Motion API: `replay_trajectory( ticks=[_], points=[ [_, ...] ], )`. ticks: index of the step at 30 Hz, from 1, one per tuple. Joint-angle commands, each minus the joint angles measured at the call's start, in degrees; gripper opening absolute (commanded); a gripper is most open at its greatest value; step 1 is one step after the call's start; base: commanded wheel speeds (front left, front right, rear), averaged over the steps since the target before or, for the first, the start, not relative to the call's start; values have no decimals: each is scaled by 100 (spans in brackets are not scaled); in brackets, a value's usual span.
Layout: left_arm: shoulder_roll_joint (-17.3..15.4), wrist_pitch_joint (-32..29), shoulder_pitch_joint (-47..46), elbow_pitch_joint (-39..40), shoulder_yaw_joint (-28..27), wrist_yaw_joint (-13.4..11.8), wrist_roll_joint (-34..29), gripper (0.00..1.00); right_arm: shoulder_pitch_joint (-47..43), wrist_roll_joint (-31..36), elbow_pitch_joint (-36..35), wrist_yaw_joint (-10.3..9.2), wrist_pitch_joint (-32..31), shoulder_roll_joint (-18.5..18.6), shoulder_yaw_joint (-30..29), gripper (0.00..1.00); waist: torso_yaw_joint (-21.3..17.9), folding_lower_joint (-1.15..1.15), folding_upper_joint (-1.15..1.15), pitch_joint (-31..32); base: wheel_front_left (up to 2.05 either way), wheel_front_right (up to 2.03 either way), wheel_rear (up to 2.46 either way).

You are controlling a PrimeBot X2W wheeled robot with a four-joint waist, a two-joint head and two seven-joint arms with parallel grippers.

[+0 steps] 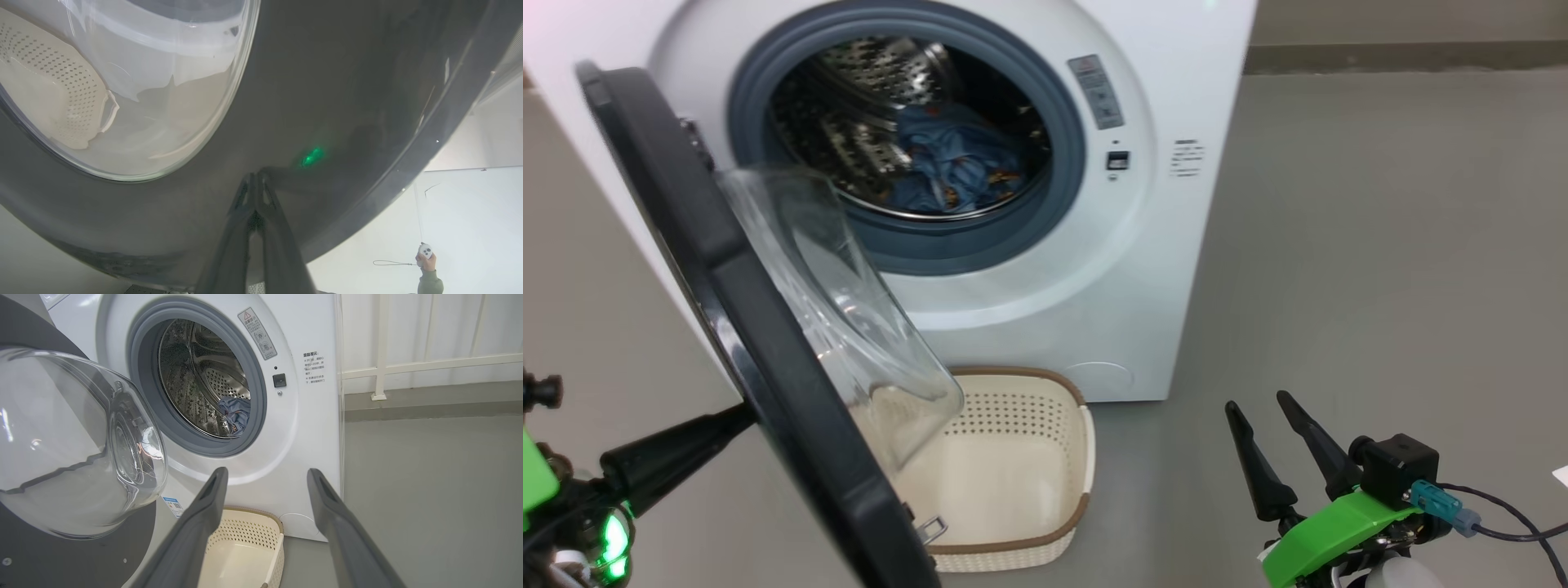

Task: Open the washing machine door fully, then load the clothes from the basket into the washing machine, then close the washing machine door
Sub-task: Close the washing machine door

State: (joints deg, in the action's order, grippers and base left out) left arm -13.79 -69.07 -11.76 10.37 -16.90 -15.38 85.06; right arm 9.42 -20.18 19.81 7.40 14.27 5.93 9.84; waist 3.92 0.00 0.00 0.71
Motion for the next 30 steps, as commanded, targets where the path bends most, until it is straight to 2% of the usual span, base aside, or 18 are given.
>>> replay_trajectory(
  ticks=[1, 7, 13, 24, 29, 30],
  points=[
    [-84, 6, -292, 188, -149, 23, 124, 0, 51, 49, -160, 9, 73, -4, 89, 100, -294, 0, 0, -14, 0, 0, 0],
    [108, 176, -468, 27, -24, 167, 67, 0, 89, 44, -169, 9, 73, 9, 128, 100, -615, 0, 0, -15, 0, 0, 0],
    [107, 247, -578, -175, -60, 304, 49, 0, 84, 31, -172, 9, 73, 47, 99, 100, -778, 0, 0, -24, 0, 0, 0],
    [111, 310, -590, -173, -49, 426, -30, 0, 61, 68, -185, 9, 73, 41, 57, 100, -723, 0, 0, -39, 0, 0, 0],
    [-35, 431, -551, -65, -109, 626, -239, 0, 41, 80, -183, 9, 73, 17, 61, 100, -634, 0, 0, -29, 0, 0, 0],
    [-86, 459, -541, -25, -118, 689, -305, 3, 34, 81, -184, 9, 73, 17, 56, 100, -615, 0, 0, -28, 0, 0, 0]
  ],
)
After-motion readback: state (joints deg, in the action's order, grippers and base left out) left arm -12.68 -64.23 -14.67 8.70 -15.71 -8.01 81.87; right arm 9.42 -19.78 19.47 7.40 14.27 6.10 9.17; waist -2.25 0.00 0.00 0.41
